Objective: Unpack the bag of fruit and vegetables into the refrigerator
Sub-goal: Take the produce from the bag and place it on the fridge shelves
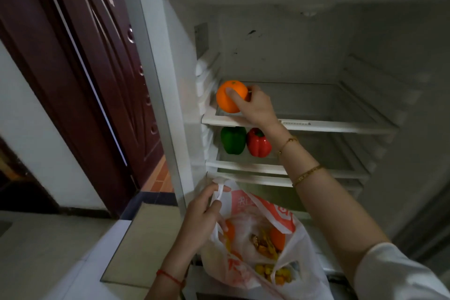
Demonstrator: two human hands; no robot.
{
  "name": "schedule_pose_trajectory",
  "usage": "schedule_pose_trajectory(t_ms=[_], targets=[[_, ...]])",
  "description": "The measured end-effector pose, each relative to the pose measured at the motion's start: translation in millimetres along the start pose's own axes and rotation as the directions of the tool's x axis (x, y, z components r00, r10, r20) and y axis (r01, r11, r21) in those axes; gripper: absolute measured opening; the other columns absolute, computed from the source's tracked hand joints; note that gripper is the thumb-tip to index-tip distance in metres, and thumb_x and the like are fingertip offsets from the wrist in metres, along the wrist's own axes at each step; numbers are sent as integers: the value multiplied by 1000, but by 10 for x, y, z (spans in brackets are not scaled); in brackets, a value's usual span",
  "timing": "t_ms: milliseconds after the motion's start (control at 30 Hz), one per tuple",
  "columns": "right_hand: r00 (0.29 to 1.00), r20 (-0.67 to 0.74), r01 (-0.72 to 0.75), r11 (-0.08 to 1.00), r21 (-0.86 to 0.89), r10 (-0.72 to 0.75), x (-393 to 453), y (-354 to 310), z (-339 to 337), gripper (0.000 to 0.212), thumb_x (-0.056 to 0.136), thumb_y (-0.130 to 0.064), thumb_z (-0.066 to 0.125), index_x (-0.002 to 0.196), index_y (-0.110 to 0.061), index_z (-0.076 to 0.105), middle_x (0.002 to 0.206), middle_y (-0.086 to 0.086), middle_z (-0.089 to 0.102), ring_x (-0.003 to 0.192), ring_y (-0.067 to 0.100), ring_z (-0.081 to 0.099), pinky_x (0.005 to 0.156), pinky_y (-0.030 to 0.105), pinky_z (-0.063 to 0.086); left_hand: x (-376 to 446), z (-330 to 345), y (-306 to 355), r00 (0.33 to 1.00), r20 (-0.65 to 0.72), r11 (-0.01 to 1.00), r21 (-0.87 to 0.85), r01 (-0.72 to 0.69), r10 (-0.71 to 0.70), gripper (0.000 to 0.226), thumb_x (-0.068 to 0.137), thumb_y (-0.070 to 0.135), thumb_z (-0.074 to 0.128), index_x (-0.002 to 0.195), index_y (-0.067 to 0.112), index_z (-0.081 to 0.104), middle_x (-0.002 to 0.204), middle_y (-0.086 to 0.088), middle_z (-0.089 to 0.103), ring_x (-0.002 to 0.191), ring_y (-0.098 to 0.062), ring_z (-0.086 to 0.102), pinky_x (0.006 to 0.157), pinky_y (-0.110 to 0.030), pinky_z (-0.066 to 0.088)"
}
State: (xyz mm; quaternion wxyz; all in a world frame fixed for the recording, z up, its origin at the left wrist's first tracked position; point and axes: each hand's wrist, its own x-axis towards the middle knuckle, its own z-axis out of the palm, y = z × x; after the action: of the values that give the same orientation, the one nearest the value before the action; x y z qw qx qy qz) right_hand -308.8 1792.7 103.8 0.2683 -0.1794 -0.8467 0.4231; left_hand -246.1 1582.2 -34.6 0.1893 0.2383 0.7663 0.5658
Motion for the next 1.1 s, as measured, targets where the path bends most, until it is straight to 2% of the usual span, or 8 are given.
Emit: schedule_pose_trajectory(t_ms=[133, 267, 433, 567, 700, 767, 967, 1100], targets=[[995, -83, 64, 998, 10, -63, -63, 49, -49, 68, 87, -61, 57, 132, -10, 49, 127, 6, 59, 117, 24, 55, 100, 38, 45, 8, -9, 5, 1000, 6, 1000, -21, 6, -6, 41, 99, 3, 39, 111, 34, 62, 52, -15, 62, 49, -34, 65, 52, -53, 58], [871, -375, 359, 932, 44, -318, -497, 160, -193, 30, 91, -38, 62, 90, -8, 58, 82, 3, 60, 76, 12, 56, 68, 28, 47, 11, -5, -21, 1000, 0, 1000, -21, 10, -10, 42, 99, 4, 40, 109, 37, 63, 53, -17, 62, 54, -40, 65, 52, -55, 58], [923, 264, 265, 960, 91, -280, -1337, 696, -120, 38, 96, -22, 54, 63, -5, 63, 56, 7, 63, 50, 17, 59, 55, 32, 49, 12, -13, -69, 1000, -5, 1000, -9, -3, 3, 45, 98, 4, 41, 108, 42, 63, 53, -17, 62, 54, -36, 65, 62, -59, 57], [730, 679, 85, 976, -199, 75, -1599, 1646, 375, 29, 92, -37, 51, 114, -26, 66, 107, -8, 72, 90, -3, 64, 80, 22, 54, -57, -46, -63, 1000, -10, 999, -35, -8, 8, 46, 98, 0, 41, 106, 39, 65, 53, -18, 60, 52, -32, 64, 51, -56, 58], [707, 640, 33, 890, -455, 301, -1917, 3649, 1073, 53, 77, -77, 44, 128, -64, 32, 135, -22, 49, 120, 15, 50, 95, 38, 46, -144, -96, -76, 1000, -10, 1000, -19, -20, 20, 44, 98, 0, 40, 108, 35, 65, 55, -23, 59, 54, -40, 64, 50, -52, 59], [703, 664, 64, 907, -415, 254, -2099, 3166, 1204, 79, 69, -88, 41, 140, -56, 27, 145, -21, 40, 128, 19, 42, 107, 49, 35, -172, -124, -97, 1000, -7, 1000, -7, -14, 14, 45, 97, 0, 41, 107, 37, 64, 55, -22, 60, 56, -42, 64, 53, -52, 59], [807, 585, 177, 917, -358, 73, -2122, 2105, 1363, 51, 94, -43, 55, 140, -32, 39, 144, -6, 43, 132, 18, 40, 115, 36, 30, -232, -144, -98, 999, -32, 1000, -1, -5, 5, 46, 95, -1, 41, 106, 37, 66, 54, -14, 63, 56, -37, 67, 57, -53, 59], [805, 586, 140, 931, -338, 92, -2118, 2040, 1361, 54, 90, -46, 59, 138, -33, 39, 141, -9, 44, 132, 15, 41, 115, 37, 32, -233, -136, -87, 999, -53, 1000, -14, -14, 13, 47, 94, -2, 42, 105, 37, 66, 59, -17, 66, 58, -35, 67, 57, -44, 59]])
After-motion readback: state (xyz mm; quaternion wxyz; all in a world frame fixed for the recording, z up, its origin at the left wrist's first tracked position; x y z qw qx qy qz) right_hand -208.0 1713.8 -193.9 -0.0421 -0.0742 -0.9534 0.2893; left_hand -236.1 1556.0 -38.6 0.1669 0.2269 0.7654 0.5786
